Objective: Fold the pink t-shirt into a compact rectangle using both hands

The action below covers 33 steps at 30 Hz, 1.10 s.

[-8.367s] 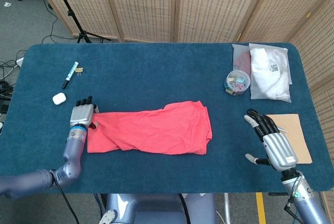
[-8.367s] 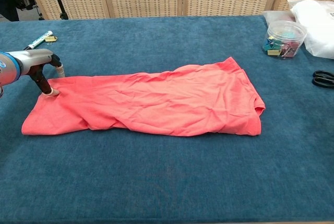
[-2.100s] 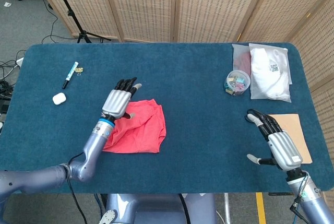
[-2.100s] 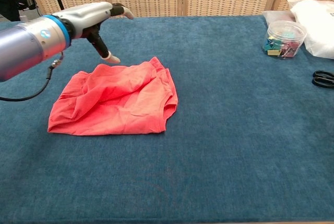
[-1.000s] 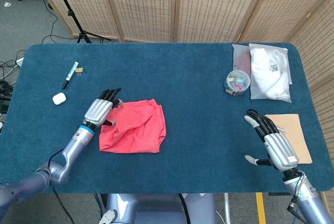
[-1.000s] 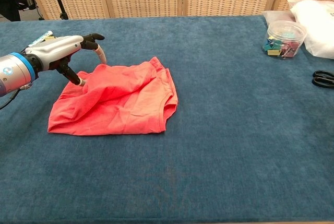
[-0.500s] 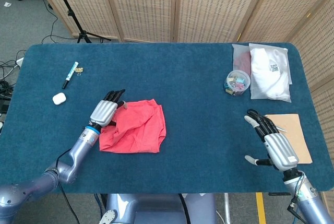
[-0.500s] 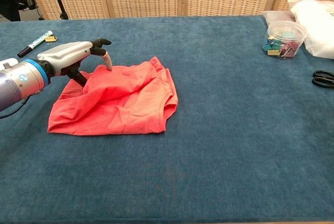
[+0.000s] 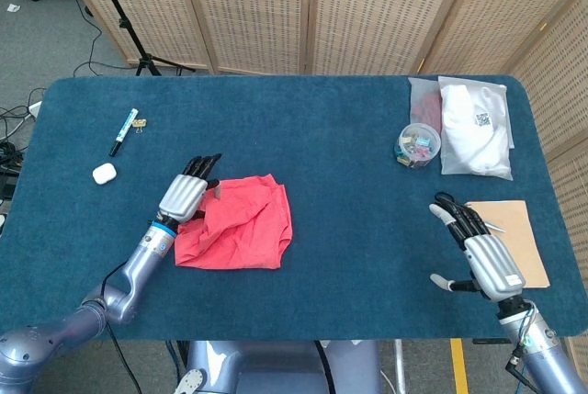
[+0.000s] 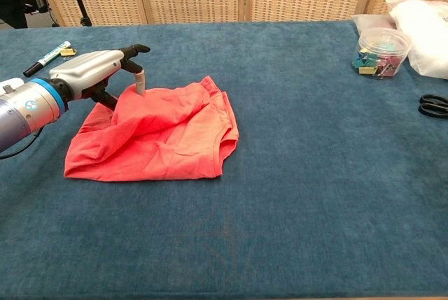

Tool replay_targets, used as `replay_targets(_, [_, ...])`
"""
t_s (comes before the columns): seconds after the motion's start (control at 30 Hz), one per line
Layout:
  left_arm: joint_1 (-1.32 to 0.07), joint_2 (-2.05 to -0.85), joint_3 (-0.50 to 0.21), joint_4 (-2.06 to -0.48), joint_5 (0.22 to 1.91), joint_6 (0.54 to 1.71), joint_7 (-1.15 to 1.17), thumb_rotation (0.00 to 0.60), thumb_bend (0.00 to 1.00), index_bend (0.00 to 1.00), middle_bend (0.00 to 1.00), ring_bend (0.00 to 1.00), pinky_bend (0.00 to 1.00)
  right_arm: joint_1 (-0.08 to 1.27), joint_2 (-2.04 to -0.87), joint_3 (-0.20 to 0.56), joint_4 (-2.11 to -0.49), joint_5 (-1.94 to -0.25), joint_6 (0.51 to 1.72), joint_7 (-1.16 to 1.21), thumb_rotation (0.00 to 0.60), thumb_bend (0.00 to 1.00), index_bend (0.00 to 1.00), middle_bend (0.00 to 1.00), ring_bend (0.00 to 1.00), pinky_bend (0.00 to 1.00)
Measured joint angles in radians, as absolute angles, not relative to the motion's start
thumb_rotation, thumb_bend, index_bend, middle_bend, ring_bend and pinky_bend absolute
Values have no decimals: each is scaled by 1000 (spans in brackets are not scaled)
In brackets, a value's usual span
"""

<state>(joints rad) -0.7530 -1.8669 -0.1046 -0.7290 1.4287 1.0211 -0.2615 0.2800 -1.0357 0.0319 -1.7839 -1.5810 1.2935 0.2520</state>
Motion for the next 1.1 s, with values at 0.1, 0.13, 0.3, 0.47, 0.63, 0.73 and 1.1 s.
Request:
replay_targets(0.1, [-755, -1866, -100, -722, 1451, 1050, -260, 600, 500, 679, 0, 0, 0, 280, -1035, 32, -1785, -1582, 1294, 252, 600, 0, 0, 0, 0, 0])
replay_targets(0.13, [-756, -1864, -98, -721, 1459, 1061, -258, 600, 505, 684, 0, 0, 0, 280, -1034, 32, -1786, -1583, 1295, 253, 600, 0, 0, 0, 0, 0])
replay_targets(0.3, [-763, -1847, -81, -718, 1518, 1135, -236, 600, 524, 690, 0, 0, 0, 279, -1033, 30, -1788, -1586, 1296, 253, 600, 0, 0, 0, 0, 0])
replay_targets(0.47, [-772, -1825, -44, -714, 1601, 1221, -190, 600, 537, 692, 0, 0, 0, 278, -1032, 28, -1791, -1590, 1297, 250, 600, 0, 0, 0, 0, 0])
replay_targets(0.63, [-780, -1811, 7, -704, 1690, 1300, -140, 600, 538, 693, 0, 0, 0, 278, -1036, 20, -1794, -1599, 1292, 240, 600, 0, 0, 0, 0, 0])
replay_targets(0.73, [-789, -1808, 32, -704, 1734, 1332, -107, 600, 538, 694, 0, 0, 0, 279, -1039, 16, -1795, -1604, 1289, 232, 600, 0, 0, 0, 0, 0])
replay_targets(1.1, [-858, -1824, 81, -706, 1849, 1358, 45, 600, 535, 694, 0, 0, 0, 279, -1042, 8, -1800, -1616, 1290, 226, 600, 0, 0, 0, 0, 0])
